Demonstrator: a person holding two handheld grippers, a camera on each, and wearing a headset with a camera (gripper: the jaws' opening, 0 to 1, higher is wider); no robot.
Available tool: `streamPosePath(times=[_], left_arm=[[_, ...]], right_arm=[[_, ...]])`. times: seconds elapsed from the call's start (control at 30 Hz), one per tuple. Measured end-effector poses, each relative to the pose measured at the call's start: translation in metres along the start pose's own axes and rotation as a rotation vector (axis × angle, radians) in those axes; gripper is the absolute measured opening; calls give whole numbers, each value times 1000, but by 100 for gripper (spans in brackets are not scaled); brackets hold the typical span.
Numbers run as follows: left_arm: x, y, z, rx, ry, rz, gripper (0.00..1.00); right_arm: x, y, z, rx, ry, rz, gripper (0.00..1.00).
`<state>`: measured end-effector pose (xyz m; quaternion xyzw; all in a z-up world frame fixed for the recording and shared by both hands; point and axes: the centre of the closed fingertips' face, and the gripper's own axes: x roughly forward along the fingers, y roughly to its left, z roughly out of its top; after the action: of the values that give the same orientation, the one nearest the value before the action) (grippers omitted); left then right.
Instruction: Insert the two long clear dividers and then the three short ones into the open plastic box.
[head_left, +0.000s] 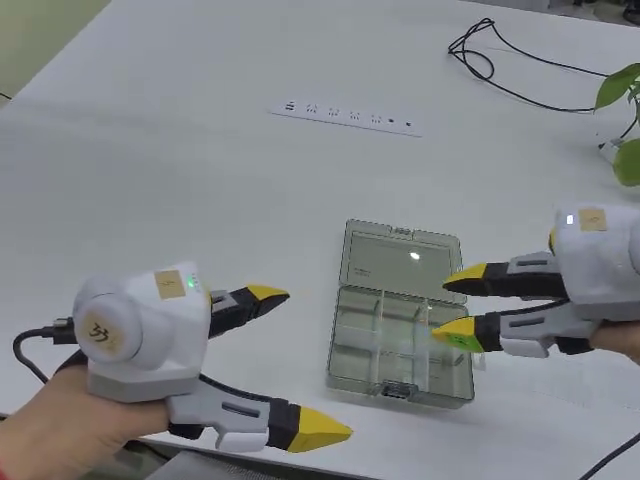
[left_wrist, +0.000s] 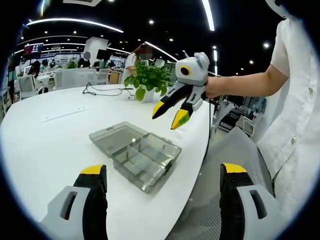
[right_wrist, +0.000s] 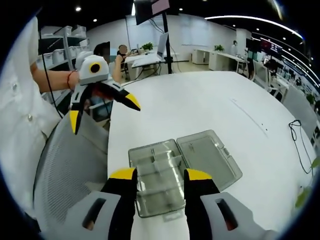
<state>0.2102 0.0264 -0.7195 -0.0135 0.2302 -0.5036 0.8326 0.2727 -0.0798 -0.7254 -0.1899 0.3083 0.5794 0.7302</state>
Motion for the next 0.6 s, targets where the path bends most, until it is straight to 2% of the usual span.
streamPosePath(times=[0.13, 0.2, 0.33, 0.6], left_arm=[[0, 0, 0, -3, -1, 1, 96], [0, -1, 0, -2, -1, 2, 96], [0, -1, 1, -3, -4, 1, 96], [-1, 0, 1, -7, -1, 0, 96]], right_arm=[[-12, -5, -20, 1, 52, -27, 42], [-19, -9, -36, -8, 101, -37, 44], [-31, -16, -57, -7, 142, -49, 45], [-42, -25, -103, -26, 268, -46, 47]])
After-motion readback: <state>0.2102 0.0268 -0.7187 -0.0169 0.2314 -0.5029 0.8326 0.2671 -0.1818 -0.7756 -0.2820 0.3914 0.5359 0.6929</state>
